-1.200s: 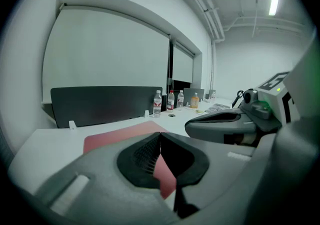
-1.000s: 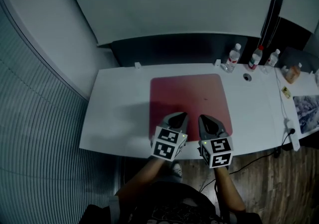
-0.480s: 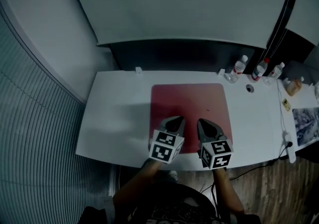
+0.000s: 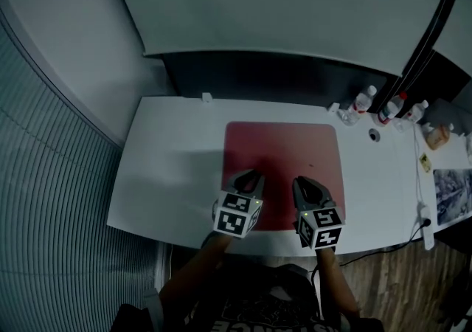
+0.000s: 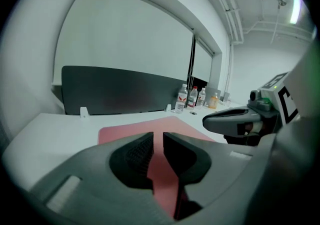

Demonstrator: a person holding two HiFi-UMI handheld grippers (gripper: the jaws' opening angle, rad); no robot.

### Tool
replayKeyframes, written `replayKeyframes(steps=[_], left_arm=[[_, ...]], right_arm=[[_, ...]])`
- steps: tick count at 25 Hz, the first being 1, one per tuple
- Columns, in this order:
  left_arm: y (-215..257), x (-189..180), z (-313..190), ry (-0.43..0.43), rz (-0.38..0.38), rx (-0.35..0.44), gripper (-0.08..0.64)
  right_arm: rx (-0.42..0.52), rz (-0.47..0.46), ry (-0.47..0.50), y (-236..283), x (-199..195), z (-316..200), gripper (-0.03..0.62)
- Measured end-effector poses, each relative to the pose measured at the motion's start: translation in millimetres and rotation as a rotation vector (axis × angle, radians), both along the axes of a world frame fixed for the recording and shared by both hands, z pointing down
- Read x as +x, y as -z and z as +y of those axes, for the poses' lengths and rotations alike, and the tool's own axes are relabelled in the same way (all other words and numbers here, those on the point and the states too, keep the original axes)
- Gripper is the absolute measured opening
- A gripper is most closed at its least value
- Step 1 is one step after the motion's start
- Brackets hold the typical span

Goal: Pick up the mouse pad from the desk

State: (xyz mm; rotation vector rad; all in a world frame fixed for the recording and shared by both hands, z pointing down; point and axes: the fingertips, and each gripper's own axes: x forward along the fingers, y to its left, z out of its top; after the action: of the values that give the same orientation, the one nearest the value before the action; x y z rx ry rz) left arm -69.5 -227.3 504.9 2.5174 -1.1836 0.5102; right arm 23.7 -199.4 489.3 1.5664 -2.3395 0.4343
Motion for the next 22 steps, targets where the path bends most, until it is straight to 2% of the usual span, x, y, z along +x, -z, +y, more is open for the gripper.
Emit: replayKeyframes(steps=[5, 14, 22], left_arm=[[-22.2, -11.8, -7.6, 0.039, -0.011, -0.044, 0.096], [-71.6, -31.4, -20.0, 0.107, -0.048, -0.147, 0.230], [-91.5, -42.5, -35.2, 0.184, -0.077, -0.181, 0.296]], right_arm=[[-0.025, 0.009, 0.000, -14.1, 11.1, -8.0, 0.039], [-0.100, 0.044, 0.020, -52.9, 49.9, -15.2, 0.118], [-0.152, 0.064, 0.032, -78.9, 90.0, -19.5, 0.154]])
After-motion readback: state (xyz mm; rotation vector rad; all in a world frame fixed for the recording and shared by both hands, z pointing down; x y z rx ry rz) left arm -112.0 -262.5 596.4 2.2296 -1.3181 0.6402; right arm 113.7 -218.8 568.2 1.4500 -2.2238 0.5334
